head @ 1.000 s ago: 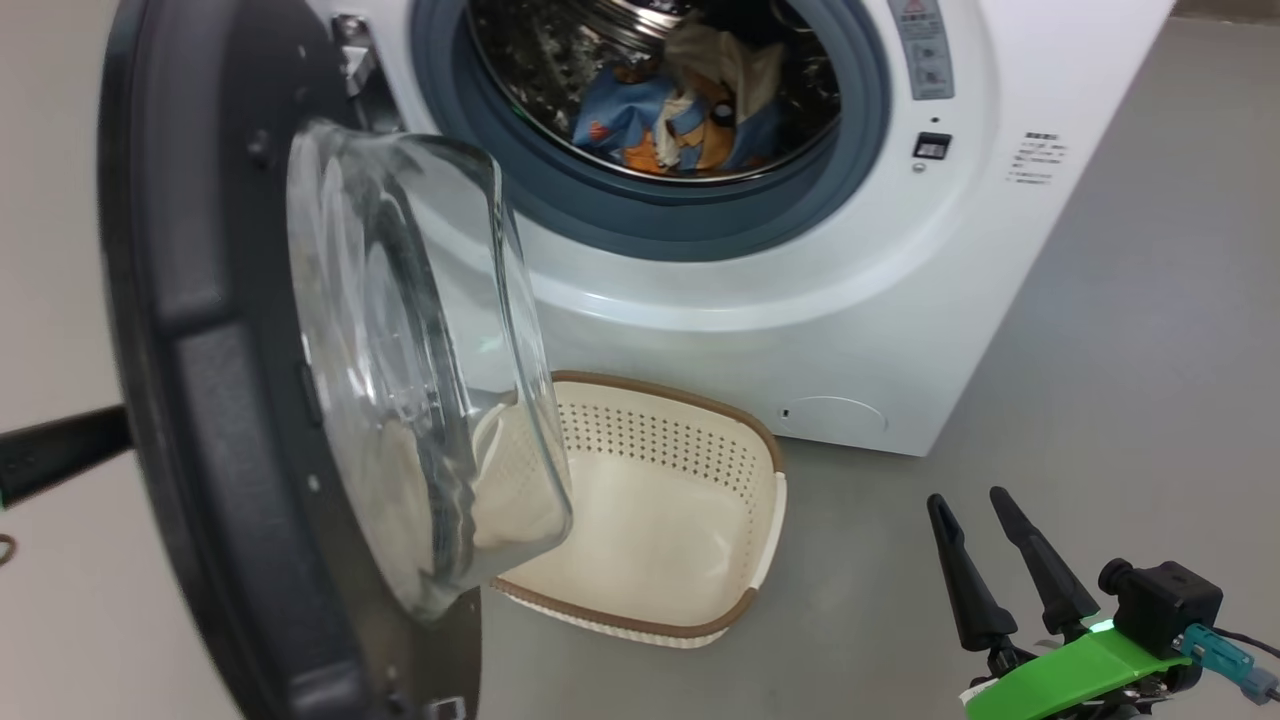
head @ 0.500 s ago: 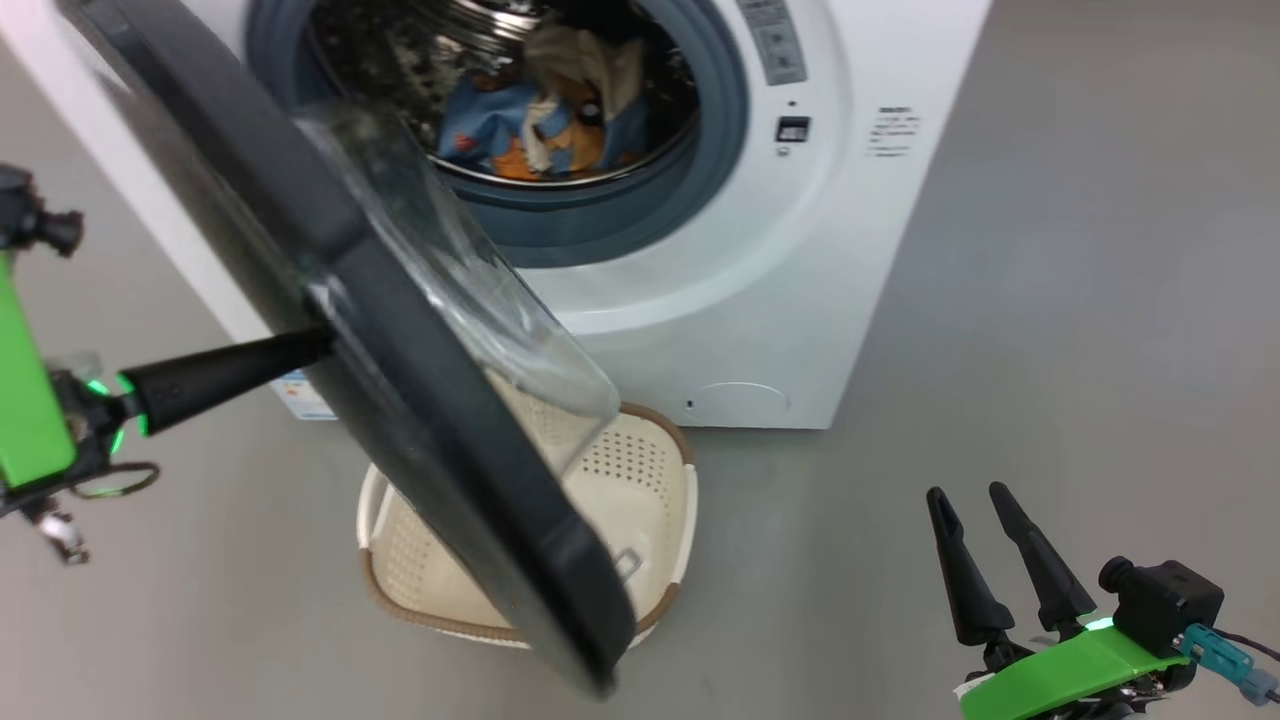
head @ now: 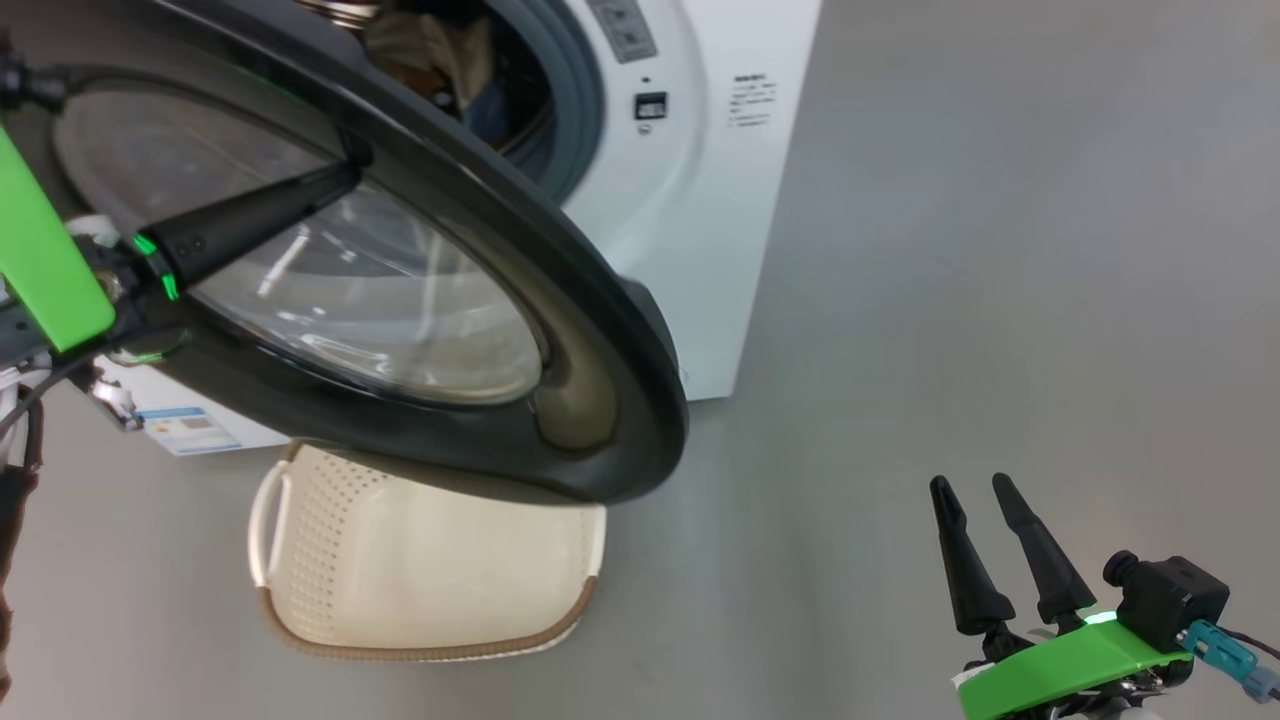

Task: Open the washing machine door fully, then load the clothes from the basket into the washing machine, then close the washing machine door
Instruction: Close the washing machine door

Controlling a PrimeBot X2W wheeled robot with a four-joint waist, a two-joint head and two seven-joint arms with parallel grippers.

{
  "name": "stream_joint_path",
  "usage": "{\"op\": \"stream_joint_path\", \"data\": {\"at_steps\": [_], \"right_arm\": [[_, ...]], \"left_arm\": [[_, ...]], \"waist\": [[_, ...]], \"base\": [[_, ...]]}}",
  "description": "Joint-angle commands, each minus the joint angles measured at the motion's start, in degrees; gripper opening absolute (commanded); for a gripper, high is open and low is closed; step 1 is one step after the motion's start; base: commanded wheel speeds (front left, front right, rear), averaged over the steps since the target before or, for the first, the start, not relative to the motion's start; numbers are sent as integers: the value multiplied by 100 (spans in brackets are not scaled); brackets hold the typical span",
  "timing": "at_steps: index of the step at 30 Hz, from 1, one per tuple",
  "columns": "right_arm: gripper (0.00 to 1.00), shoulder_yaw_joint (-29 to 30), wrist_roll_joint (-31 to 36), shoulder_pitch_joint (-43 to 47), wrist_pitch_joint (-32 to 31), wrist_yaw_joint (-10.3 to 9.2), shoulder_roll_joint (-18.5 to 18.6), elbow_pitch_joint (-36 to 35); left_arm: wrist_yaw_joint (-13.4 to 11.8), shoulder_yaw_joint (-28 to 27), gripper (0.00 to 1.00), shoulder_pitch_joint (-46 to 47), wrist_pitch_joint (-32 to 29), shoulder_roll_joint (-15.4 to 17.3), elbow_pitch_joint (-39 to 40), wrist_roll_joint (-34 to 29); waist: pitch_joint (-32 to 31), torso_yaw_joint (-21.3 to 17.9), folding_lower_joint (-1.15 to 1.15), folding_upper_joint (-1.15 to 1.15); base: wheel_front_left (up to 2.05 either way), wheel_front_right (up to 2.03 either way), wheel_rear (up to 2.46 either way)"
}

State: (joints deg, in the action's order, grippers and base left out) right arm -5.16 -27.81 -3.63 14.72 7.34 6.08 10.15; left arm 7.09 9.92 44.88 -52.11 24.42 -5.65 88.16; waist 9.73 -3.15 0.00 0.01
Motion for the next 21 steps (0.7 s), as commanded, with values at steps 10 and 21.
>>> {"op": "stream_joint_path", "data": {"at_steps": [10, 21], "right_arm": [[100, -29, 83, -186, 28, 14, -2, -162], [100, -72, 86, -171, 28, 14, 147, -123]], "left_arm": [[39, -359, 0, -114, 234, 387, 26, -52], [39, -704, 40, -1504, 808, 452, 296, 0]], "waist": [[79, 1, 0, -1], [-125, 374, 0, -1]], "base": [[0, 0, 0], [0, 0, 0]]}}
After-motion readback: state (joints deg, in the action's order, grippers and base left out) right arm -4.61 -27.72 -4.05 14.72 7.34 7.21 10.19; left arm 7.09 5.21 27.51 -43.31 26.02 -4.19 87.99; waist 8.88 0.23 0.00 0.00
